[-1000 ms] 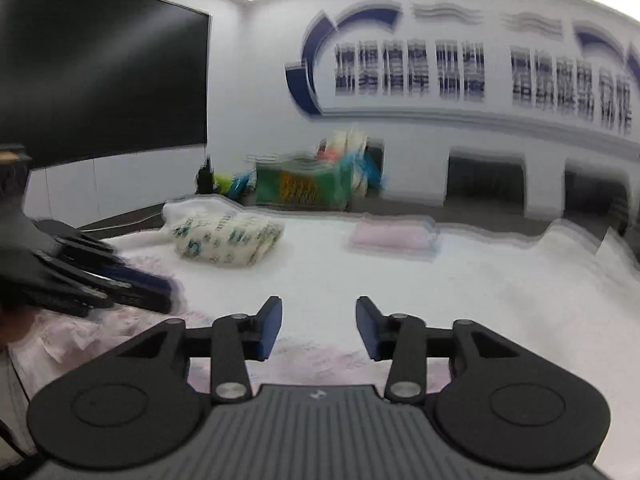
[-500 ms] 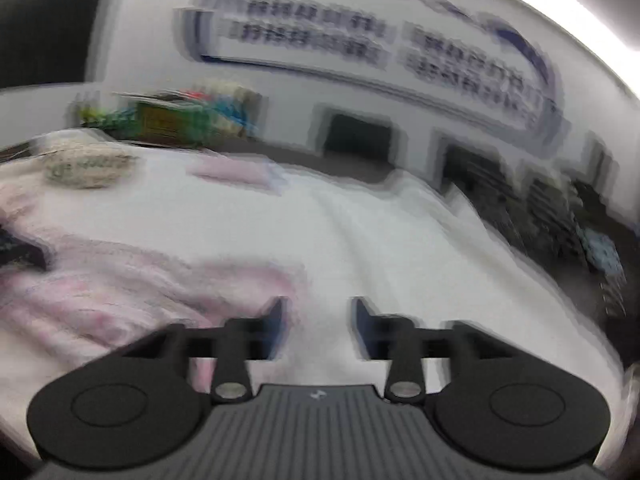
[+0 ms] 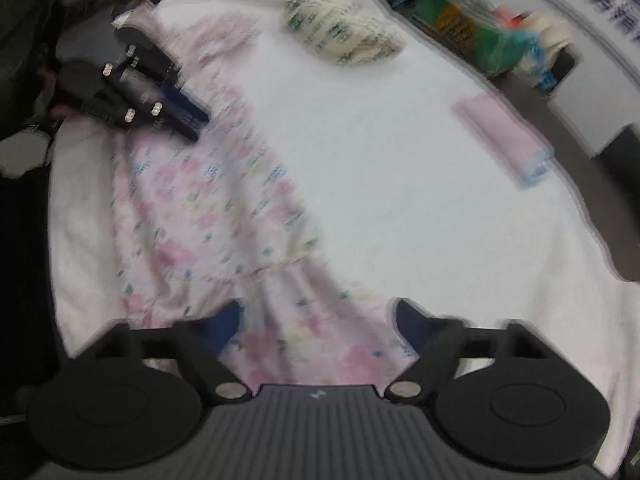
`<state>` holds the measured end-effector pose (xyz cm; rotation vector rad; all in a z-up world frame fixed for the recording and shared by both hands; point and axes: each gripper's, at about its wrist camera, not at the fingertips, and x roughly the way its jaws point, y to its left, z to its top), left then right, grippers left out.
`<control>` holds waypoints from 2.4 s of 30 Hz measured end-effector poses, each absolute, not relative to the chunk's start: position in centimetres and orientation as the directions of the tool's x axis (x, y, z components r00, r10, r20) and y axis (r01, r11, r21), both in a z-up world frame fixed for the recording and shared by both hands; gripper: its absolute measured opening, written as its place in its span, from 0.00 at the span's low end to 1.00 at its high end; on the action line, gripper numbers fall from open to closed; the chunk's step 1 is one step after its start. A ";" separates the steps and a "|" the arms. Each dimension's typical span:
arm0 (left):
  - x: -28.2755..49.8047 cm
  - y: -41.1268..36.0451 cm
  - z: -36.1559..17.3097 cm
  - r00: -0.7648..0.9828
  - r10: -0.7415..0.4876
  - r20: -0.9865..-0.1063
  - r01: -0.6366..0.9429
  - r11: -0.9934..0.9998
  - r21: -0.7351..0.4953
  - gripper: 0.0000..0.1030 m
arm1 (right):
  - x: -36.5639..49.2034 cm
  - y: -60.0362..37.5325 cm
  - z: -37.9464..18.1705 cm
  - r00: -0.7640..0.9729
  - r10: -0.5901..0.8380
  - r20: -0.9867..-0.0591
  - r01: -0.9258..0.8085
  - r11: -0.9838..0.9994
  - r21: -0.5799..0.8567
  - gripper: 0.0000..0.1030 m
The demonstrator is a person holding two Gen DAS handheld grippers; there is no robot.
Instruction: Fold clothes
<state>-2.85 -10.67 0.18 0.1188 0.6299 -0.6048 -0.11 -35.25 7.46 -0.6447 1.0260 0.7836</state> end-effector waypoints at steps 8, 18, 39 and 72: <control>-2.6 -10.5 0.2 0.639 -0.501 -0.584 0.565 0.820 -0.086 0.18 | 0.8 -36.0 7.5 0.293 0.311 -0.904 -0.848 0.521 -0.096 0.52; -2.7 -10.4 0.2 0.635 -0.508 -0.582 0.564 0.820 -0.099 0.18 | 2.5 -37.1 5.1 0.357 0.303 -0.883 -0.840 0.518 -0.162 0.85; -2.7 -10.4 0.2 0.621 -0.527 -0.580 0.576 0.809 -0.119 0.24 | -5.7 -38.6 12.6 0.550 0.248 -0.798 -0.712 0.638 -0.292 0.86; -3.0 -10.4 0.2 0.631 -0.520 -0.575 0.575 0.811 -0.102 0.29 | -9.5 -37.8 7.0 0.434 0.119 -0.893 -0.820 0.464 -0.337 0.31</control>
